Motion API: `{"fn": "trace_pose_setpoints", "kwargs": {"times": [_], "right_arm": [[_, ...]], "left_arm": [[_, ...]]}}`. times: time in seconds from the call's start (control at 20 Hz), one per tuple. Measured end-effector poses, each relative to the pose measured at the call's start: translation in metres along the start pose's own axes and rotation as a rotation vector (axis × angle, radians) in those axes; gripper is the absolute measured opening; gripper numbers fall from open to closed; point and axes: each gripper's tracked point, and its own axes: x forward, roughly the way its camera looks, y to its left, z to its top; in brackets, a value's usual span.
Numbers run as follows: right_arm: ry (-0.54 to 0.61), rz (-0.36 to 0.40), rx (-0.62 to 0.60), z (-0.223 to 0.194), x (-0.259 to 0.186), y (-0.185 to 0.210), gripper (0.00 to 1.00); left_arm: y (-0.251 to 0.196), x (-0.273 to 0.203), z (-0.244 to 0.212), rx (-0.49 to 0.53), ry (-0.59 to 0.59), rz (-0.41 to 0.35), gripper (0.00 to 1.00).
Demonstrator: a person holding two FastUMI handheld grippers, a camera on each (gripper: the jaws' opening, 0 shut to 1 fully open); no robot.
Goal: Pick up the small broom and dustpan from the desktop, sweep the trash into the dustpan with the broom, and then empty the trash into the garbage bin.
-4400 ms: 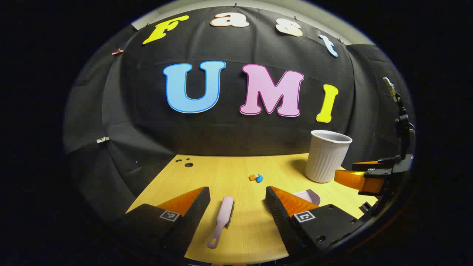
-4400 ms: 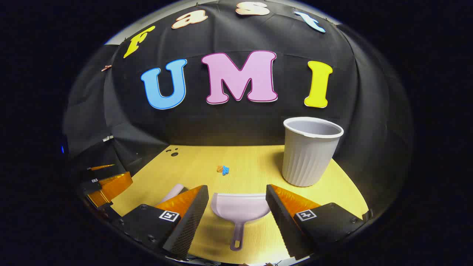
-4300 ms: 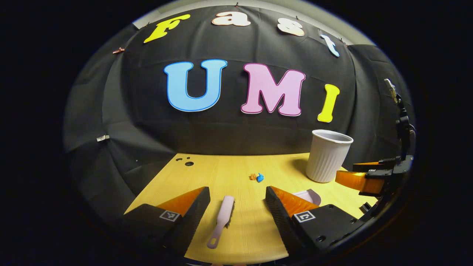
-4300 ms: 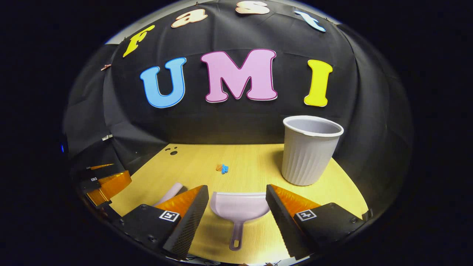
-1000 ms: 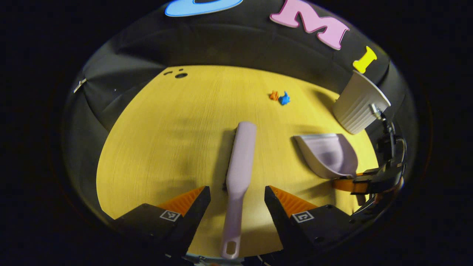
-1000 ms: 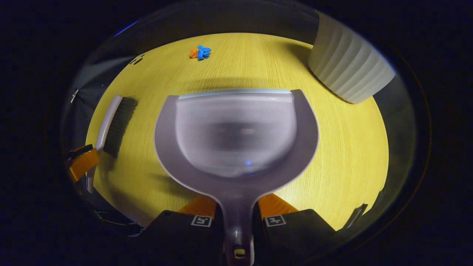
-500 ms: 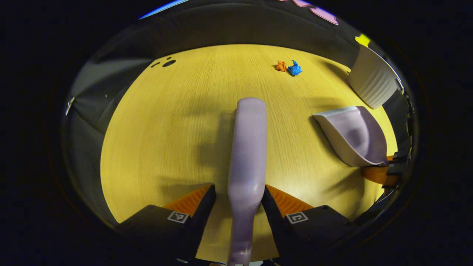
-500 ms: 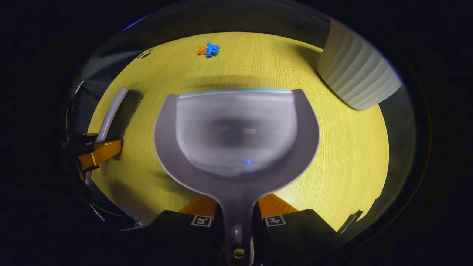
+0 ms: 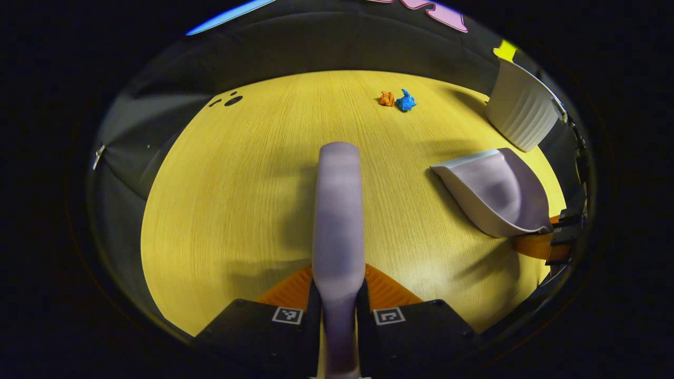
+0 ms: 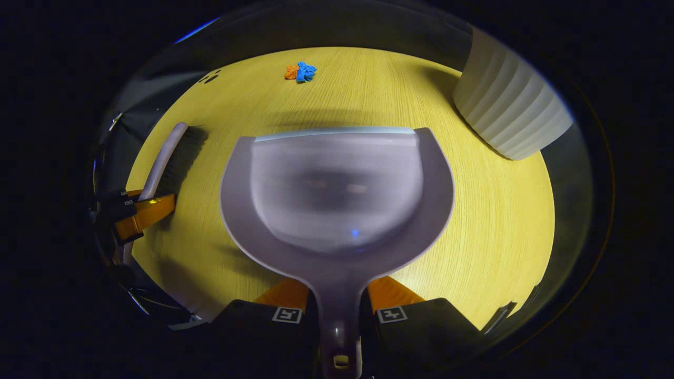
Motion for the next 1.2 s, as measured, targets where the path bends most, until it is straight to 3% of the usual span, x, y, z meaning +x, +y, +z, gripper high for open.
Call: {"fn": "trace_pose_setpoints", "kwargs": {"times": [0.1,0.35,0.55,0.6,0.65,0.8,0.9,1.1,1.15,1.2], "right_arm": [[-0.015,0.008,-0.008,0.001,0.0,0.0,0.4],[-0.041,0.026,-0.039,0.005,0.0,-0.005,0.36],[-0.04,0.033,-0.091,0.021,0.004,-0.02,0.4],[-0.042,0.03,-0.108,0.022,0.002,-0.025,0.33],[-0.046,0.025,-0.128,0.027,0.0,-0.031,0.36],[-0.052,0.025,-0.181,0.046,0.001,-0.045,0.33],[-0.055,0.031,-0.22,0.057,0.001,-0.053,0.36],[-0.059,0.042,-0.289,0.076,0.006,-0.063,0.33],[-0.05,0.048,-0.296,0.078,0.008,-0.063,0.4],[-0.037,0.06,-0.293,0.079,0.01,-0.063,0.36]], "left_arm": [[0.001,0.0,0.001,-0.007,-0.006,-0.009,0.31],[0.011,-0.005,0.02,0.003,-0.007,-0.025,0.28],[0.016,0.002,0.057,0.045,-0.012,-0.031,0.28],[0.014,0.006,0.068,0.052,-0.016,-0.041,0.28],[0.014,0.012,0.077,0.065,-0.015,-0.047,0.28],[0.011,0.031,0.118,0.105,-0.023,-0.057,0.28],[0.01,0.047,0.148,0.135,-0.033,-0.055,0.28],[0.014,0.081,0.197,0.309,-0.027,-0.039,0.28],[0.012,0.086,0.209,0.37,-0.031,-0.031,0.28],[0.009,0.091,0.219,0.439,-0.039,-0.035,0.28]]}}
